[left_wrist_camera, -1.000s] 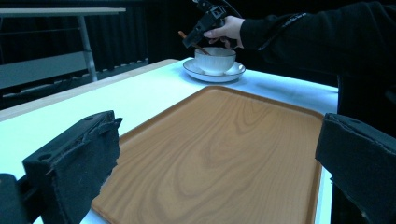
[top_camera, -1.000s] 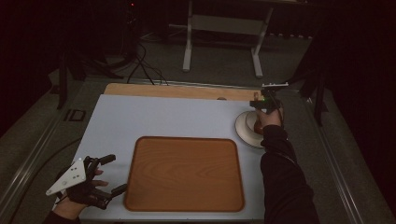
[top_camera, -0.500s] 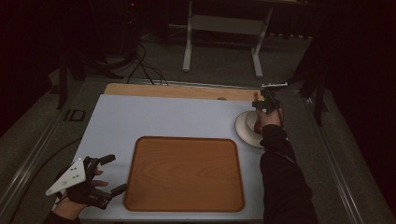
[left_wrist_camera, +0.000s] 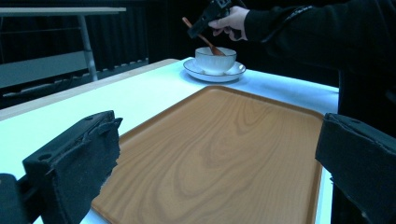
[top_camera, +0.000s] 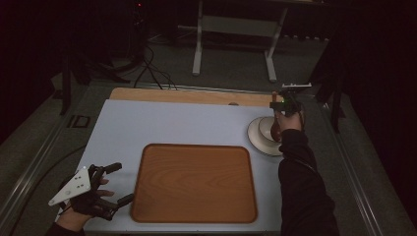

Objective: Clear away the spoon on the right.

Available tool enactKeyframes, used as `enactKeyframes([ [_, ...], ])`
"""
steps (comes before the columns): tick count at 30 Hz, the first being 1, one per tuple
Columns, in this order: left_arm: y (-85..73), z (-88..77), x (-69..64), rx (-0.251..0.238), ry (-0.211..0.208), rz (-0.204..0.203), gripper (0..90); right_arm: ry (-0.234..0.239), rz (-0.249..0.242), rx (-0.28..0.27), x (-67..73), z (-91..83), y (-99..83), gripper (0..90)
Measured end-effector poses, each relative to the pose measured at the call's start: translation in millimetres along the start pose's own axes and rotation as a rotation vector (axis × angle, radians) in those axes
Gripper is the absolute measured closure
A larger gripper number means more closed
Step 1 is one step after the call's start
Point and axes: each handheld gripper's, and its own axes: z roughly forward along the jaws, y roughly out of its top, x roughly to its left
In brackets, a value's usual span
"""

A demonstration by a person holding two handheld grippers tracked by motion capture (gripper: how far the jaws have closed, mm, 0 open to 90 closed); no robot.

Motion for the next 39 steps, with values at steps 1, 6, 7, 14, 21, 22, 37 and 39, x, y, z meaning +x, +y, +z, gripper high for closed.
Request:
enactKeyframes([
  [1,0.1,0.2,-0.1,0.001,0.0,0.001,0.0,0.002,0.0,-0.002,0.5,-5.0,3.0,77.7],
  [6,0.6,0.0,-0.3,-0.002,0.001,0.001,0.0,0.011,0.008,-0.012,1.7,-16.0,9.0,77.7],
  [7,0.7,-0.1,-0.4,-0.002,0.002,0.003,0.0,0.021,0.016,-0.016,2.3,-18.9,10.2,77.7],
  [14,0.7,-0.2,-0.5,-0.002,0.0,0.003,0.0,0.047,0.025,-0.021,11.3,-39.5,11.8,77.7],
  [21,1.4,0.3,-0.8,-0.004,0.003,0.003,0.0,0.056,0.007,-0.015,23.4,-55.7,8.3,77.7],
  [22,1.4,0.3,-0.8,-0.004,0.003,0.003,0.0,0.056,0.007,-0.015,23.4,-55.7,8.3,77.7],
  [37,1.9,0.4,-1.2,-0.001,0.007,0.011,0.0,0.121,0.031,-0.035,44.8,-90.1,-7.8,77.8],
  [39,2.1,0.2,-1.2,-0.002,0.007,0.01,0.0,0.129,0.038,-0.037,48.3,-93.3,-11.7,77.8],
])
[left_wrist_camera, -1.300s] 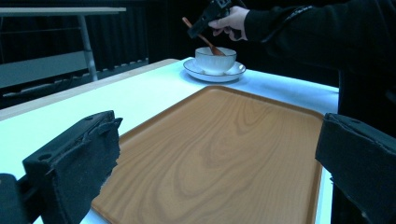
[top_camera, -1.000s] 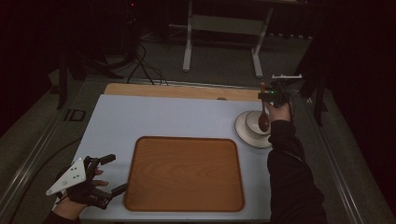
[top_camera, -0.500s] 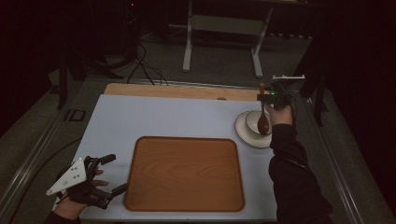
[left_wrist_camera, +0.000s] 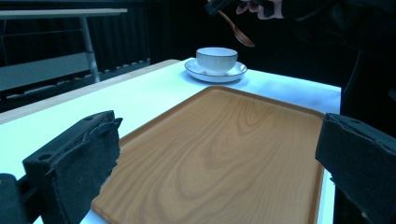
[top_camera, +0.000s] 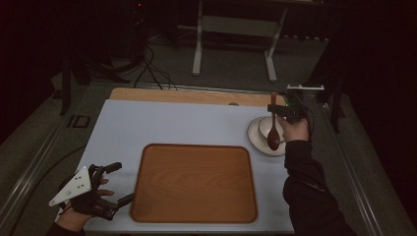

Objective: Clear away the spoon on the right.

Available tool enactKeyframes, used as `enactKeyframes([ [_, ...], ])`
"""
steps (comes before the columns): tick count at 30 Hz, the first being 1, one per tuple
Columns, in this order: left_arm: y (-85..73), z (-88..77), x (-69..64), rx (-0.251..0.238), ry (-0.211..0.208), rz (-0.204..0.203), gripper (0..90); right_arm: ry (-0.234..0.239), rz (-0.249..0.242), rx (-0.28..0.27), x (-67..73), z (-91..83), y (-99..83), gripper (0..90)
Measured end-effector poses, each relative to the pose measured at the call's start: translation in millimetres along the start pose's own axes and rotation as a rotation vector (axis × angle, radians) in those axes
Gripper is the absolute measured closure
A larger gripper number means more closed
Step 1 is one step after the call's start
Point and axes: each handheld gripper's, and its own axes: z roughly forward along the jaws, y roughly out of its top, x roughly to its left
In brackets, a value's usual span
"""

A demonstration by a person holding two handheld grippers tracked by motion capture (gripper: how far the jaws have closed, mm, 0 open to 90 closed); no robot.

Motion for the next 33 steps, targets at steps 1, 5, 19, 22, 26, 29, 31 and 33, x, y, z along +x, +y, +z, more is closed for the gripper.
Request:
enactKeyframes([
  [1,0.0,0.0,0.0,0.0,0.0,0.0,0.0,0.0,0.0,0.0,0.0,0.0,0.0,77.8],
  [5,0.2,0.0,0.0,0.001,0.0,0.0,0.0,0.017,0.009,-0.001,8.5,-3.2,-9.0,77.7],
  [19,-0.1,-0.3,-0.8,0.001,-0.001,-0.001,0.0,0.04,0.02,0.006,36.6,-15.1,-35.8,77.7],
  [22,-0.1,-0.8,-0.6,0.0,0.001,0.0,0.0,0.055,0.022,0.005,44.9,-16.4,-46.0,77.7],
  [26,0.4,-0.7,-0.8,0.002,0.002,0.003,0.0,0.047,0.016,-0.007,52.4,-18.5,-54.8,77.7],
  [29,0.4,-1.0,-0.6,0.0,0.003,0.001,0.0,0.045,0.01,-0.003,56.9,-19.7,-59.7,77.7],
  [31,0.3,-1.2,-0.5,-0.002,0.005,0.0,0.0,0.048,0.011,-0.009,60.3,-21.6,-63.6,77.7],
  [33,0.5,-1.3,-0.5,-0.001,0.006,0.0,0.0,0.057,0.017,-0.015,64.1,-24.0,-67.7,77.7],
])
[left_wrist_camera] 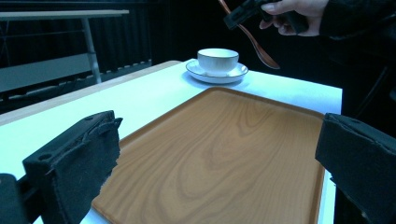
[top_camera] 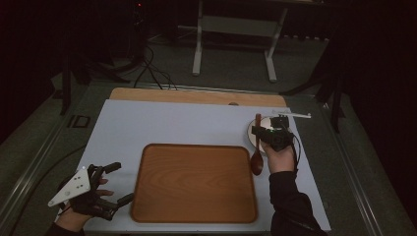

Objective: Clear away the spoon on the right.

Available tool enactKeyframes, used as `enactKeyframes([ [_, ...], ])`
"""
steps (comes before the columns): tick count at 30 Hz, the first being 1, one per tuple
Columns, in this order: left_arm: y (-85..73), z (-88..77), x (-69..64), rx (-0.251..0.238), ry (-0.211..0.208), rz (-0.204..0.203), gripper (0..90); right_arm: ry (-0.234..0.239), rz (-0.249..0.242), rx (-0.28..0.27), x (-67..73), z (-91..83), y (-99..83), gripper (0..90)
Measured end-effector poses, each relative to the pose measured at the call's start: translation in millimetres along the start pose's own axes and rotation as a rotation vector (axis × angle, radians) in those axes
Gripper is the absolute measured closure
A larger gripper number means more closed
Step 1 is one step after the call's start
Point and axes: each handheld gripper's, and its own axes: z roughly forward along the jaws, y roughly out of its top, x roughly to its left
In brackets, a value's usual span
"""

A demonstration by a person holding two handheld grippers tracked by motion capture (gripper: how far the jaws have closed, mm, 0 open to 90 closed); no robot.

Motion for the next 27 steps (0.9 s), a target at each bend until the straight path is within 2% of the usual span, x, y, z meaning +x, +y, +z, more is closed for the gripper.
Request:
enactKeyframes([
  [2,0.1,0.0,-0.4,-0.001,0.0,0.001,0.0,0.007,0.004,-0.003,4.7,-1.8,-4.1,77.7],
  [5,0.4,-0.5,-0.5,-0.004,0.001,0.002,0.0,0.018,-0.014,0.009,14.1,-1.5,-13.2,77.7],
  [9,0.2,-0.5,-0.3,-0.003,0.001,0.0,0.0,0.022,-0.02,0.018,18.5,-0.1,-18.2,77.7],
  [10,0.1,-0.4,-0.4,-0.002,0.001,0.001,0.0,0.036,-0.017,0.023,22.2,0.6,-24.1,77.7],
  [15,0.2,-0.5,-0.2,-0.004,0.001,0.0,0.0,0.056,0.004,0.027,26.2,0.0,-33.9,77.7],
  [18,0.3,-0.2,-0.7,-0.002,0.0,0.001,0.0,0.069,0.009,0.039,32.1,1.3,-46.5,77.7],
  [27,0.3,-0.1,-0.8,-0.002,0.001,0.002,0.0,0.074,0.001,0.083,41.4,9.2,-68.4,77.8],
])
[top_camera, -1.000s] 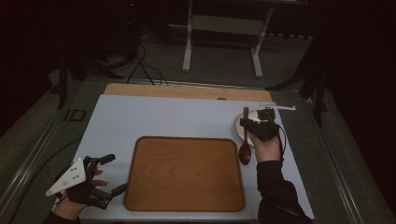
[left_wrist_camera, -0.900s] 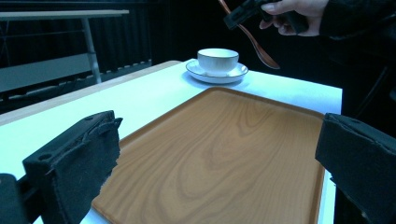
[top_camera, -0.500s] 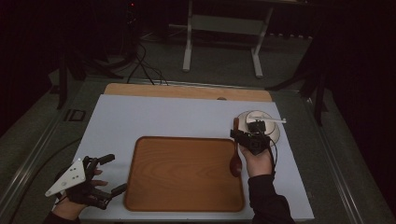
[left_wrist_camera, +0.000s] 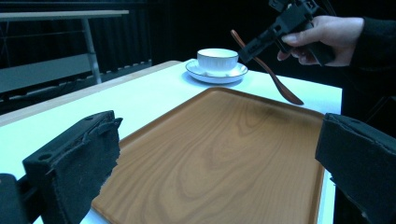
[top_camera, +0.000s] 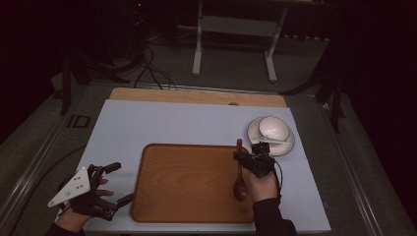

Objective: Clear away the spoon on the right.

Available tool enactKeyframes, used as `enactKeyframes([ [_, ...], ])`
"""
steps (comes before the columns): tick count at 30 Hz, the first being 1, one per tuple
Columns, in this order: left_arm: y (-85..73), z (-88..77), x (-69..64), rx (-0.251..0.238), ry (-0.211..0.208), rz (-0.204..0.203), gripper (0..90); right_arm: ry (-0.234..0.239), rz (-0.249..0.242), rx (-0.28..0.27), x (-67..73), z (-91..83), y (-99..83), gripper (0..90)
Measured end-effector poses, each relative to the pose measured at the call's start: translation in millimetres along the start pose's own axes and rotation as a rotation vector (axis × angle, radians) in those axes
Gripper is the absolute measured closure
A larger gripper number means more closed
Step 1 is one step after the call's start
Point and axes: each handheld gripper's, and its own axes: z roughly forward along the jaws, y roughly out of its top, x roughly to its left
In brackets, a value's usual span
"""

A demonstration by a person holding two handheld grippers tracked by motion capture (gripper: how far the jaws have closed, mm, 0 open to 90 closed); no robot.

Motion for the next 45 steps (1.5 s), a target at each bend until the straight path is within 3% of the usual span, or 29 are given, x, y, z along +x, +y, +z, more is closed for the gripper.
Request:
enactKeyframes([
  [16,-0.1,0.4,-0.1,0.0,-0.003,-0.002,0.0,-0.016,0.012,0.055,12.8,22.8,-32.0,77.8],
  [32,-0.5,0.1,-0.6,0.002,-0.006,0.007,0.0,-0.059,0.061,0.036,7.9,43.4,-38.4,77.6],
  [39,-0.8,0.6,-0.4,0.007,-0.01,0.01,0.0,-0.085,0.087,0.041,-0.4,54.6,-39.7,77.6],
  [45,-0.6,0.3,-0.7,0.004,-0.013,0.009,0.0,-0.091,0.136,0.044,-7.8,64.8,-41.2,77.5],
])
